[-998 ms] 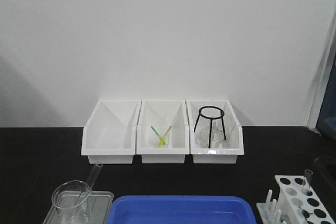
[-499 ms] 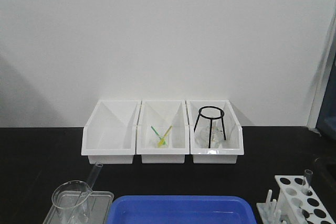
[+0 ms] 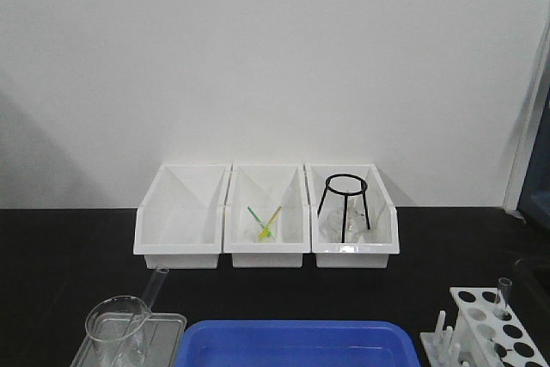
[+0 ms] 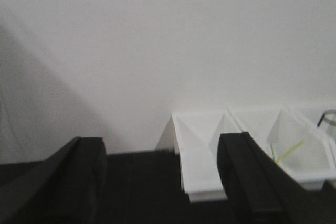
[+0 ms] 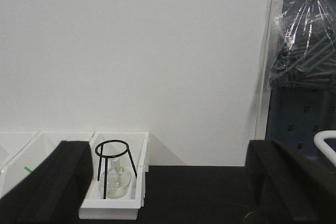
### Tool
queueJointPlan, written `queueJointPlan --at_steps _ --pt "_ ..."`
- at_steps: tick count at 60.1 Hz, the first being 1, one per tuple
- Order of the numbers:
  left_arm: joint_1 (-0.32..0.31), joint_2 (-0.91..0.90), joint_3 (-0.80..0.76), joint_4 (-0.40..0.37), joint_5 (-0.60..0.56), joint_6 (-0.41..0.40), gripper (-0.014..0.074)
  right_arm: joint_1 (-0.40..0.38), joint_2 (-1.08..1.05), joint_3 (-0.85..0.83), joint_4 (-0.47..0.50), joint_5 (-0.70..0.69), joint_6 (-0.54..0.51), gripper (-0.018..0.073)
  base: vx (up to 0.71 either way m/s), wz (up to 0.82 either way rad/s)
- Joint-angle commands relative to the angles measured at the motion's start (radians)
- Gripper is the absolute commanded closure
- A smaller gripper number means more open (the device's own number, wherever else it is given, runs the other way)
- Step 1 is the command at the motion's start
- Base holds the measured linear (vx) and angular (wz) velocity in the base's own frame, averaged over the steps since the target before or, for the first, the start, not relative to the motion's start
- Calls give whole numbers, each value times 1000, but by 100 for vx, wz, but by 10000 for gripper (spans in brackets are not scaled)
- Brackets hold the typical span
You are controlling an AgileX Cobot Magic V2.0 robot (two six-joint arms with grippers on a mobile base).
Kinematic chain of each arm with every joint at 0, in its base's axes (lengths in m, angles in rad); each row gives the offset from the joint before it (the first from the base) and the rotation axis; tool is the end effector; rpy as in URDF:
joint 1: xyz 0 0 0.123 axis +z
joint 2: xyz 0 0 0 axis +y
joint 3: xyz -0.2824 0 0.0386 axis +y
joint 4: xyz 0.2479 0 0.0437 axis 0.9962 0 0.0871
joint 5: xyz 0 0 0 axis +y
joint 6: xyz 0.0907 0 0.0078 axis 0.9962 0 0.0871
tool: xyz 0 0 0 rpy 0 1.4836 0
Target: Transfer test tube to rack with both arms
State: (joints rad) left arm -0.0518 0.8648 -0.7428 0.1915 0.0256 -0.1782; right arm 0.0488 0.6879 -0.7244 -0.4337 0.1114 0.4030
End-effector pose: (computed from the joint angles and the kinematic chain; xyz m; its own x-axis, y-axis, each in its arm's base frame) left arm 0.1882 -0.0093 0.3706 -0.0592 0.0163 -0.9981 0.0477 0.9988 0.0135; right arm 0.1434 0.0027 0.3868 0.0226 -0.0272 -0.9994 -0.0014 0.9996 -0.0273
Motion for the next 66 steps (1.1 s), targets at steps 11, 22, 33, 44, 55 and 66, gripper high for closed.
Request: queueJointPlan --at_steps 11,22,33,44,55,66 --pt "-153 147 26 43 -81 96 94 -1 2 -35 -12 -70 -2 50 0 0" --pt "-212 294 126 45 -298 118 106 -1 2 -35 -12 -70 -2 94 0 0" --pt "-225 451 132 98 -445 148 106 -1 2 -35 -12 -70 -4 99 0 0" --pt "-225 578 110 90 -524 219 106 -1 4 -35 -17 -70 -4 99 0 0" --pt "-224 639 16 53 -496 225 106 -1 31 -35 -17 -70 -4 99 0 0" --pt "-224 704 -78 34 -429 226 106 -1 45 -35 -17 -70 -4 99 0 0"
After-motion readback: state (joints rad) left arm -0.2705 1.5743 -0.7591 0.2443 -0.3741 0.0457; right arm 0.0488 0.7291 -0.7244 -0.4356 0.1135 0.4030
